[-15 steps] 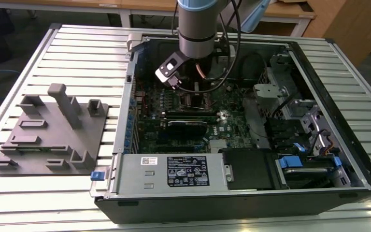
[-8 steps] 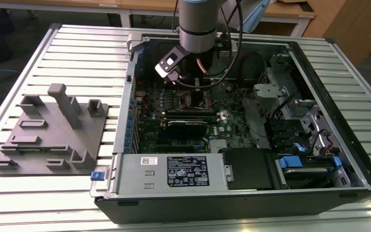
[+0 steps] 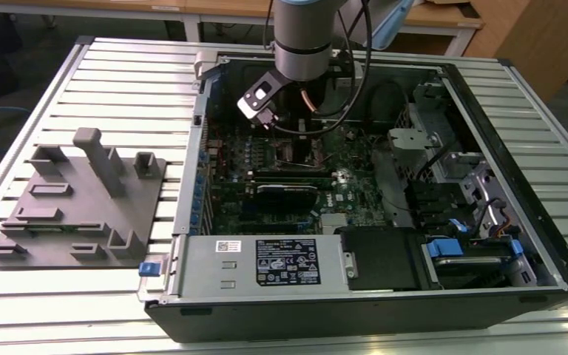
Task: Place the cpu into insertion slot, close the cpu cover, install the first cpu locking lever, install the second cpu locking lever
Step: 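Place the cpu into insertion slot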
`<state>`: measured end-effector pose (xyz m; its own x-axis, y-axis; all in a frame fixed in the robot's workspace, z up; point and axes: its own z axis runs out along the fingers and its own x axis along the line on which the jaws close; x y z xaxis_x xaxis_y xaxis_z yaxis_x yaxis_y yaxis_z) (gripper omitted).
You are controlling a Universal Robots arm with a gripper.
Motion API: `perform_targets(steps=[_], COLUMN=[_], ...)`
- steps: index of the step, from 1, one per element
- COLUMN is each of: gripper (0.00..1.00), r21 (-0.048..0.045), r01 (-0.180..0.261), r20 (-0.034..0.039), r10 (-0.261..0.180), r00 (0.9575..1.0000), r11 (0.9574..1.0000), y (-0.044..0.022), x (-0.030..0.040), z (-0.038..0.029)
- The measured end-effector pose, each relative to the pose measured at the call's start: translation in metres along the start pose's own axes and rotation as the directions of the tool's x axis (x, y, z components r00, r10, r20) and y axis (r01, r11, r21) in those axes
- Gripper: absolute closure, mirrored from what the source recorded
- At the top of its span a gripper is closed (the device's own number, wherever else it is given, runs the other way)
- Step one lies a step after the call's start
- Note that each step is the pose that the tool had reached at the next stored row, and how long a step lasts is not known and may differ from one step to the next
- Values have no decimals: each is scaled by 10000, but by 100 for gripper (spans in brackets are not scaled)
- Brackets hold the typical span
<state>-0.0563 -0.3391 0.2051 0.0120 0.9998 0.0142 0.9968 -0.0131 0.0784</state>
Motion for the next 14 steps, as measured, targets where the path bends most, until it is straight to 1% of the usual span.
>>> perform_targets(steps=[4, 6, 7, 9, 10, 12, 13, 14], gripper=[41, 53, 53, 65, 65, 76, 76, 82], r21=[-1, 0, -1, -1, -1, -1, 0, 0], r01=[0, 0, 0, 1, 0, 0, 0, 0], r20=[1, 1, 1, 1, 2, 2, 2, 2], r10=[0, 0, 0, -1, 0, 0, 0, 0], r00=[10000, 10000, 10000, 10000, 10000, 10000, 10000, 10000], r11=[10000, 10000, 10000, 10000, 10000, 10000, 10000, 10000], y=[0, 0, 0, 0, 0, 0, 0, 0], x=[0, 0, 0, 0, 0, 0, 0, 0], z=[0, 0, 0, 0, 0, 0, 0, 0])
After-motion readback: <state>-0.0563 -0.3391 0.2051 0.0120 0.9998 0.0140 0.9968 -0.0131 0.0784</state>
